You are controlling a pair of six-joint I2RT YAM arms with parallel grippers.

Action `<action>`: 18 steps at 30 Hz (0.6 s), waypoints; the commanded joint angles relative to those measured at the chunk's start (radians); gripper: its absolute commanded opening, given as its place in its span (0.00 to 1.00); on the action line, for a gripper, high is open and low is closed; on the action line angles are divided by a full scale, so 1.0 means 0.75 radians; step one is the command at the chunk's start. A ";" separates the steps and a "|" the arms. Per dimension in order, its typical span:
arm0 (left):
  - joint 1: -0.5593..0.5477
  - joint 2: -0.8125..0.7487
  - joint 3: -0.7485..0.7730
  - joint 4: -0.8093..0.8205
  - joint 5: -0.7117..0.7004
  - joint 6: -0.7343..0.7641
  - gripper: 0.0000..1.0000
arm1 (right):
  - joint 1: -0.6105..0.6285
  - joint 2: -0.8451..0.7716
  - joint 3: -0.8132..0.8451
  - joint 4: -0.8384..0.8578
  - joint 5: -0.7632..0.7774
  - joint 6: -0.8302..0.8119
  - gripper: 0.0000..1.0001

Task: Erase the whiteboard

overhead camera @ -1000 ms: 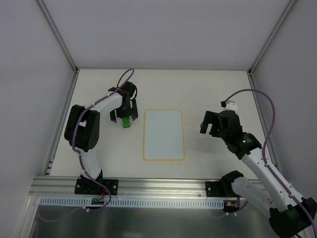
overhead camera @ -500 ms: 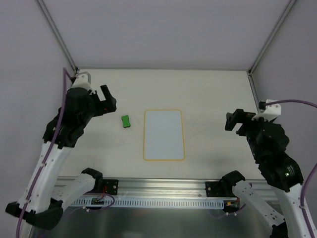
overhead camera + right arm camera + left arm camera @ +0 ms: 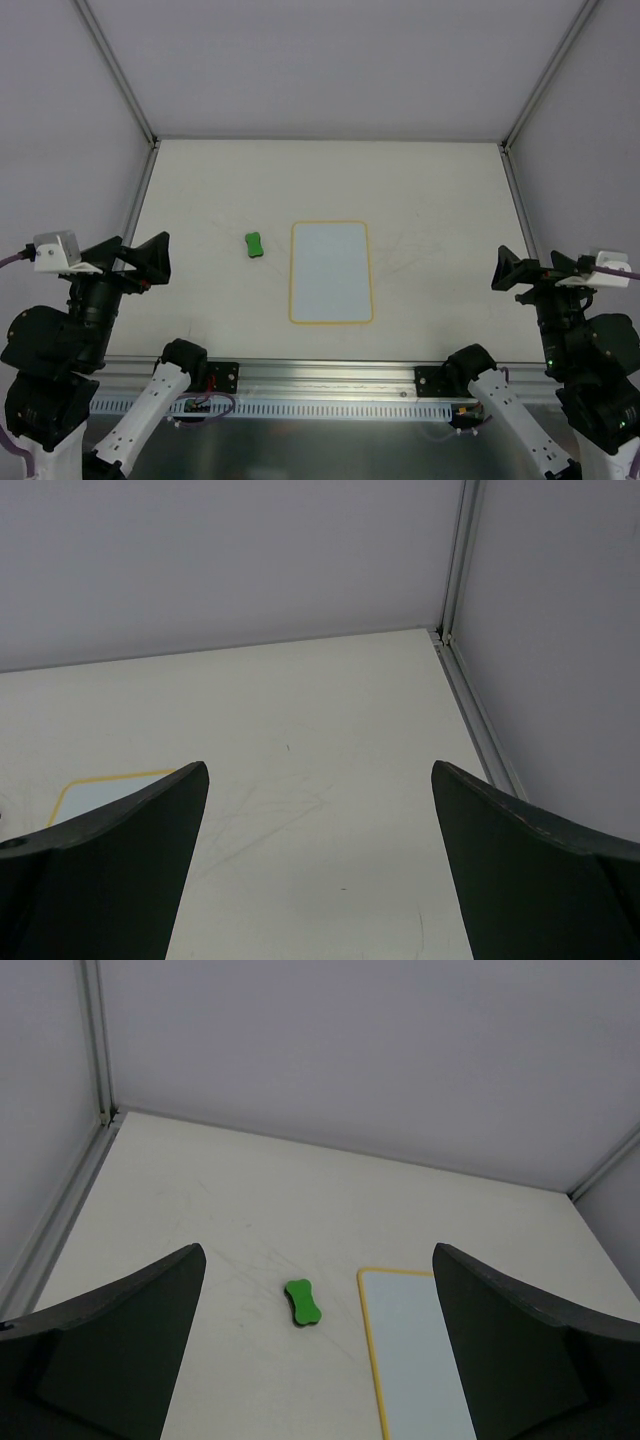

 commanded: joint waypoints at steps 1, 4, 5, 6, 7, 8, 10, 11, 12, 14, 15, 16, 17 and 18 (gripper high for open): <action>0.010 -0.087 -0.086 -0.005 -0.046 0.036 0.99 | -0.005 -0.094 -0.037 0.012 0.015 -0.059 0.99; 0.010 -0.153 -0.170 -0.007 -0.065 -0.001 0.99 | -0.005 -0.160 -0.094 0.014 0.012 -0.057 0.99; 0.010 -0.165 -0.186 -0.007 -0.063 -0.005 0.99 | -0.005 -0.172 -0.104 0.012 0.012 -0.053 0.99; 0.012 -0.179 -0.205 -0.005 -0.063 -0.005 0.99 | -0.005 -0.181 -0.110 0.014 0.012 -0.051 0.99; 0.012 -0.184 -0.209 -0.007 -0.065 -0.003 0.99 | -0.005 -0.181 -0.113 0.012 0.002 -0.049 0.99; 0.010 -0.184 -0.211 -0.009 -0.067 0.005 0.99 | -0.007 -0.177 -0.111 0.012 0.000 -0.051 0.99; 0.012 -0.186 -0.219 -0.007 -0.061 0.005 0.99 | -0.005 -0.173 -0.113 0.012 -0.012 -0.051 0.99; 0.010 -0.188 -0.223 -0.009 -0.059 0.003 0.99 | -0.005 -0.168 -0.115 0.010 -0.014 -0.043 0.99; 0.010 -0.190 -0.227 -0.007 -0.057 0.001 0.99 | -0.005 -0.166 -0.119 0.012 -0.016 -0.039 0.99; 0.010 -0.188 -0.242 -0.007 -0.057 -0.003 0.99 | -0.005 -0.168 -0.125 0.014 -0.018 -0.026 0.99; 0.012 -0.190 -0.246 -0.007 -0.057 -0.007 0.99 | -0.005 -0.164 -0.127 0.014 -0.024 -0.020 0.99; 0.010 -0.190 -0.254 -0.007 -0.055 -0.007 0.99 | -0.005 -0.162 -0.125 0.014 -0.030 -0.020 0.99; 0.010 -0.188 -0.258 -0.007 -0.055 -0.009 0.99 | -0.005 -0.162 -0.125 0.014 -0.032 -0.022 0.99; 0.012 -0.190 -0.260 -0.007 -0.053 -0.009 0.99 | -0.005 -0.160 -0.119 0.014 -0.030 -0.026 0.99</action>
